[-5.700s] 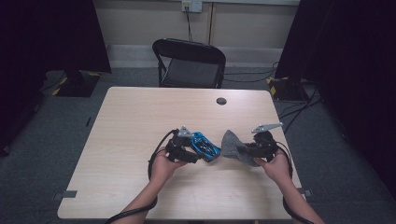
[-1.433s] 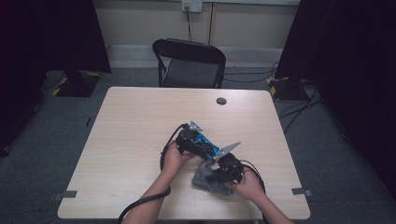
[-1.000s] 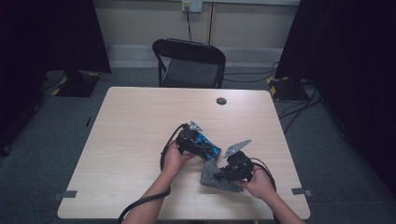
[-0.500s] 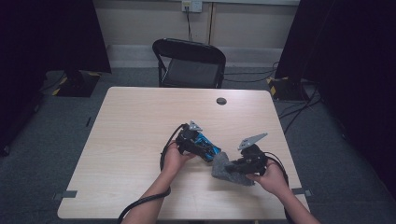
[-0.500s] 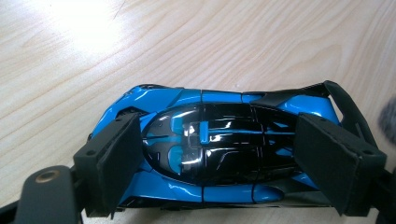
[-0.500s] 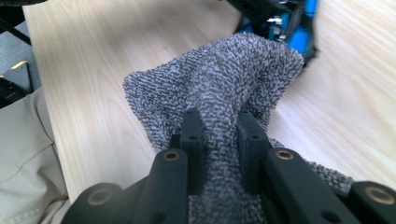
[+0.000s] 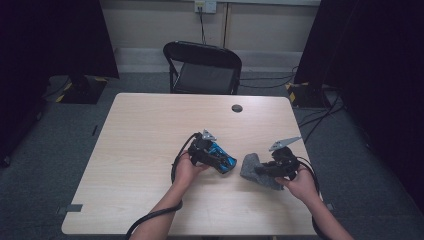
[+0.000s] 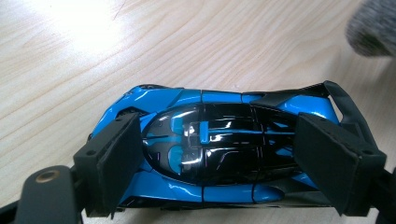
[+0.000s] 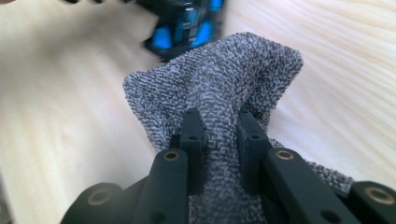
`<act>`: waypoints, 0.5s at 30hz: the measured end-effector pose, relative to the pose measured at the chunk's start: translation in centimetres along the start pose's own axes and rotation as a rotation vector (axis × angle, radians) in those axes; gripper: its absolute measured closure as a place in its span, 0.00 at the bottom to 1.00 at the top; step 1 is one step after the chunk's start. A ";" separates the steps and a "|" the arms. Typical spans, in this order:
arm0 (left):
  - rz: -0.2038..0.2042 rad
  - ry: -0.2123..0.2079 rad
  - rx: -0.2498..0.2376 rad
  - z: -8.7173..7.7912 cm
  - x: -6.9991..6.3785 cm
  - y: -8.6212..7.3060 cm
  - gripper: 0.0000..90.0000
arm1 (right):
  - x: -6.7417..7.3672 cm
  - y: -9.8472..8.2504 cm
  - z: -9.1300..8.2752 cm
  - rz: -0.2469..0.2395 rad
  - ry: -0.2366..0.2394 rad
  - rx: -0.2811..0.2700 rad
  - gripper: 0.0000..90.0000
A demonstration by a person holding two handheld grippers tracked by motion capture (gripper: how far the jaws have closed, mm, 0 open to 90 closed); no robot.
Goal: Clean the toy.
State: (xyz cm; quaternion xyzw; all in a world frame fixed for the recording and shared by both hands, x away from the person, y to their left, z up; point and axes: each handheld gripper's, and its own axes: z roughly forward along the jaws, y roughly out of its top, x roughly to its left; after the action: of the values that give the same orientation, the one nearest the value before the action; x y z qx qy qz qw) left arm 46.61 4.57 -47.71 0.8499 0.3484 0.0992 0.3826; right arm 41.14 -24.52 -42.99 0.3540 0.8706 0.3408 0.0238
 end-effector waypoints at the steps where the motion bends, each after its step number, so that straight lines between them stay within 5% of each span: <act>1: -0.001 0.000 0.000 0.0 0.0 0.0 0.18 | -0.3 0.0 0.1 0.013 -0.016 0.001 0.85; 15: 0.000 -0.001 -0.001 0.0 0.0 0.0 0.18 | -2.4 0.5 3.4 0.109 -0.161 0.013 0.85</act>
State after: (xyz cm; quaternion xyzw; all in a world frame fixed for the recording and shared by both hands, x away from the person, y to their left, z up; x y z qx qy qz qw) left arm 46.59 4.58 -47.72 0.8497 0.3481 0.0993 0.3833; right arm 44.21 -23.84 -45.75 0.4275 0.8474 0.3063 0.0729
